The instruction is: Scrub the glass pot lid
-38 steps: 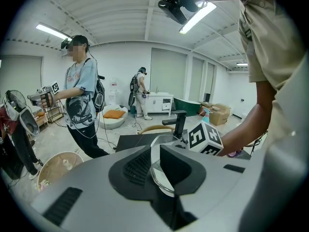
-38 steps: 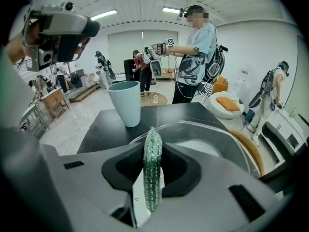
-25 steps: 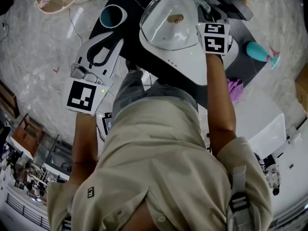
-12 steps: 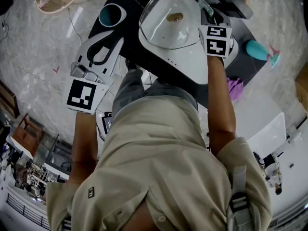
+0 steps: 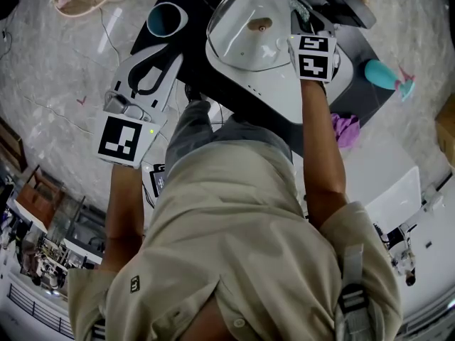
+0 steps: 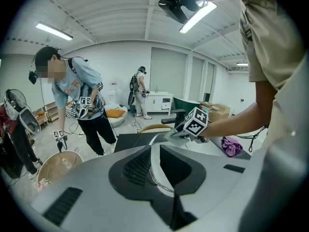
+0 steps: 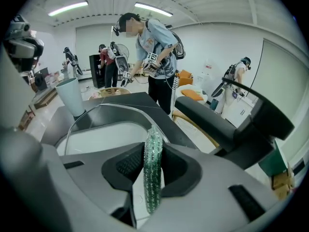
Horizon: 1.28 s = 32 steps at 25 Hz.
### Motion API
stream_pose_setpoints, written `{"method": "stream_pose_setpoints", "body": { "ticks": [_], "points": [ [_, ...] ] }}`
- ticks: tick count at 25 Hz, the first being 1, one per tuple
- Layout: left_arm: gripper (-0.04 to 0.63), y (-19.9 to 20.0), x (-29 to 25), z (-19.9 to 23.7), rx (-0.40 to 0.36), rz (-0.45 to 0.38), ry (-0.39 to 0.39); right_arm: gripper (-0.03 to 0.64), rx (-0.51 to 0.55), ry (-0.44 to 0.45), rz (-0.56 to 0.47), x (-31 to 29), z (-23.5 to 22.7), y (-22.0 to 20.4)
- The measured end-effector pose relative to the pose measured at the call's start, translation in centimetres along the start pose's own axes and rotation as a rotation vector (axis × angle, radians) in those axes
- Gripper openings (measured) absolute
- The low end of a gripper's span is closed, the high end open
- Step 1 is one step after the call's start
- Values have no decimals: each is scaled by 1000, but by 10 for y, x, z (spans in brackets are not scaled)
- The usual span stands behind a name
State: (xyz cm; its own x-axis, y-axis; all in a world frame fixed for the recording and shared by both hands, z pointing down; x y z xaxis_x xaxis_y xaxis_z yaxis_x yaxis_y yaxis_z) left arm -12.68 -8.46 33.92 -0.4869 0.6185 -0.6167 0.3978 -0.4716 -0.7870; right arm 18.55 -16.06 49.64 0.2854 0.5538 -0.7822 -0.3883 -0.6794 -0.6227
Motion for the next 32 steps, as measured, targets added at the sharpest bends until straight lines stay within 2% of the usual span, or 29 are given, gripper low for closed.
{"method": "stream_pose_setpoints", "body": {
  "ticks": [6, 14, 17, 32],
  "points": [
    [71, -1, -1, 0, 4, -2, 0, 91, 13, 77, 3, -13, 36, 2],
    [71, -1, -4, -1, 8, -3, -7, 91, 126, 279, 18, -30, 122, 7],
    [71, -1, -4, 0, 9, -4, -9, 91, 155, 328, 22, -30, 140, 7],
    [69, 0, -5, -1, 9, -3, -12, 91, 168, 355, 30, -29, 143, 6]
  ]
}}
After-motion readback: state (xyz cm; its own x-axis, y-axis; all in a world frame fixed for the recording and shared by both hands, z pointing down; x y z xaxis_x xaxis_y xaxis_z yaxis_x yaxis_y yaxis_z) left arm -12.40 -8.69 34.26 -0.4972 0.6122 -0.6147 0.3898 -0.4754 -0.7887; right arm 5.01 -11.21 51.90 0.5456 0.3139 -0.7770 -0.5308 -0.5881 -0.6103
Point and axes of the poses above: the fingertips, and each gripper's own axes: x backward along the fingers, z to its left, y out of its top, the point moved 8 cm from there along x, backward along the fingers, and after that the axes turned 8 degrees about y, right-handed, at the moved point
